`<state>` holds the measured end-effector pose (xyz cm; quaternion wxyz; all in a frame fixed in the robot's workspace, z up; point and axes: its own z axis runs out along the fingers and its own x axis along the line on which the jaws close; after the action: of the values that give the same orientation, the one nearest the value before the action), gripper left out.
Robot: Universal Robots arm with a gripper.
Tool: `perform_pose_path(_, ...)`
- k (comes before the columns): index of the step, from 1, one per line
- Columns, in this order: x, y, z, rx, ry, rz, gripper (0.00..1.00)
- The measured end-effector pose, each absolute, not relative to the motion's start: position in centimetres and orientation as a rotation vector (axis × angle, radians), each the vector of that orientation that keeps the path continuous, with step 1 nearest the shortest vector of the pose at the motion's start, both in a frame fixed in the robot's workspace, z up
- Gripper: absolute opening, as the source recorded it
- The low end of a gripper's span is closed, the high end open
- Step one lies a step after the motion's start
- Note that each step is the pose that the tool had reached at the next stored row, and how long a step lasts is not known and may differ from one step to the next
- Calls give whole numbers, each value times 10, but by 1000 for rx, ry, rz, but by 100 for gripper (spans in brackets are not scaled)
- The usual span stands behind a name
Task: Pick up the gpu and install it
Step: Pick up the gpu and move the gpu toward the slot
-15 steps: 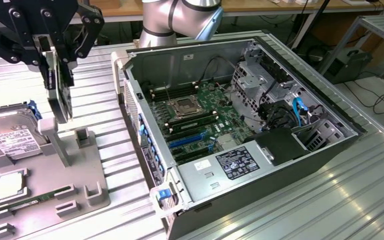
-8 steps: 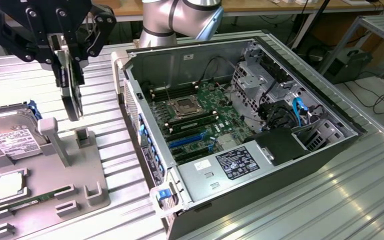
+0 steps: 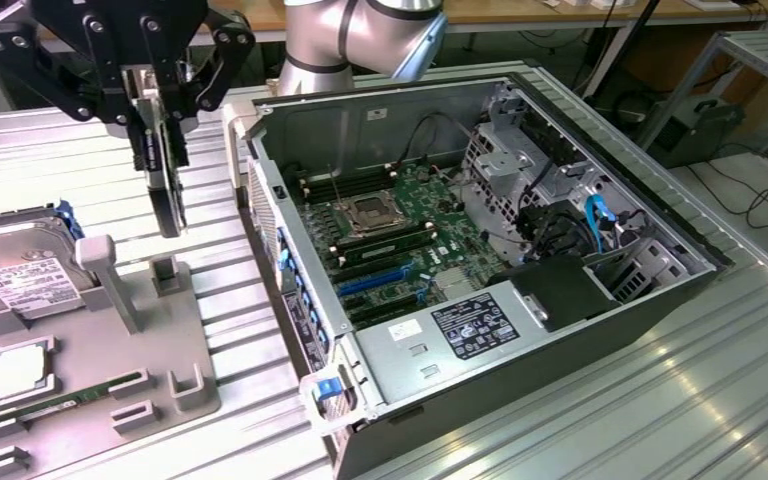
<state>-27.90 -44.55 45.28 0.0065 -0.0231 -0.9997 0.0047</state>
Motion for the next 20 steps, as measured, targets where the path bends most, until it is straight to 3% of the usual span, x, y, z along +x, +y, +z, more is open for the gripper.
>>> perform_pose_path(20,-242,-446,453,-72,-3128,15,28)
